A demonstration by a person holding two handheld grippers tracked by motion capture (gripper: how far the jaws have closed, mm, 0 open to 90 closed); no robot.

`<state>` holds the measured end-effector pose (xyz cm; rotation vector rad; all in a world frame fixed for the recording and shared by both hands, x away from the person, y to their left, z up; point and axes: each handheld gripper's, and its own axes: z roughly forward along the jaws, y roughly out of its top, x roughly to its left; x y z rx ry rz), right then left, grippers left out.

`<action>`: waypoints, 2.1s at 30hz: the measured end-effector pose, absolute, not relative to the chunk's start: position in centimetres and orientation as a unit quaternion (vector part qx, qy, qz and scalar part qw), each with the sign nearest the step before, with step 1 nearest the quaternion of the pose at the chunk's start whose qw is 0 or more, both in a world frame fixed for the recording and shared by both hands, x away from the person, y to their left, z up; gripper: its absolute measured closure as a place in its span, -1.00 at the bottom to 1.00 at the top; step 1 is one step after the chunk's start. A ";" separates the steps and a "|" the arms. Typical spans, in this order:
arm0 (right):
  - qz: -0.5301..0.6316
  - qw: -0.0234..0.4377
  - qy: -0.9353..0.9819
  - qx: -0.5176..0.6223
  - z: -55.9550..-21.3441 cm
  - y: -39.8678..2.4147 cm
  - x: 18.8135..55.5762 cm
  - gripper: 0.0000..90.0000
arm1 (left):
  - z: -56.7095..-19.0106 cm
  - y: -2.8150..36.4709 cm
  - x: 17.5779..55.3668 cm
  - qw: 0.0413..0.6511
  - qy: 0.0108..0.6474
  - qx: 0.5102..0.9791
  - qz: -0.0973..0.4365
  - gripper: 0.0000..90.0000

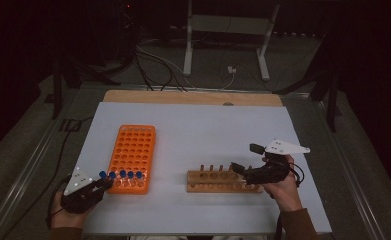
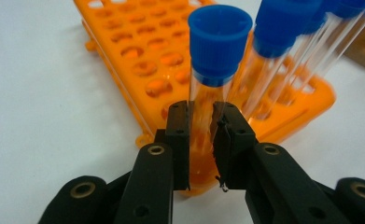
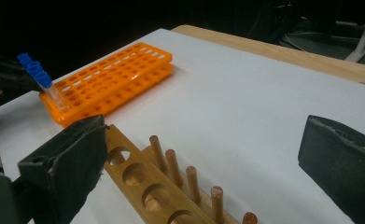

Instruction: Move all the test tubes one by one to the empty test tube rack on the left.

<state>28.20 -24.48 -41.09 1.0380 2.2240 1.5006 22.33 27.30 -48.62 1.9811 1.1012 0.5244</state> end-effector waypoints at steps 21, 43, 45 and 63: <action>0.518 0.134 0.763 0.363 -41.4 -25.1 28.1 -0.96 | -48.6 27.8 22.1 0.409 0.437 0.777 0.197 0.32; 0.520 0.148 0.755 0.371 -41.6 -26.2 27.8 -0.95 | -45.0 28.0 21.5 0.479 0.434 0.730 0.223 -0.77; 0.515 0.156 0.756 0.373 -41.7 -26.4 27.8 -0.96 | -44.7 28.1 21.6 0.483 0.437 0.724 0.227 -0.82; 0.527 0.184 0.734 0.388 -42.7 -28.5 26.7 -0.96 | -43.6 28.2 22.3 0.505 0.454 0.683 0.267 -0.99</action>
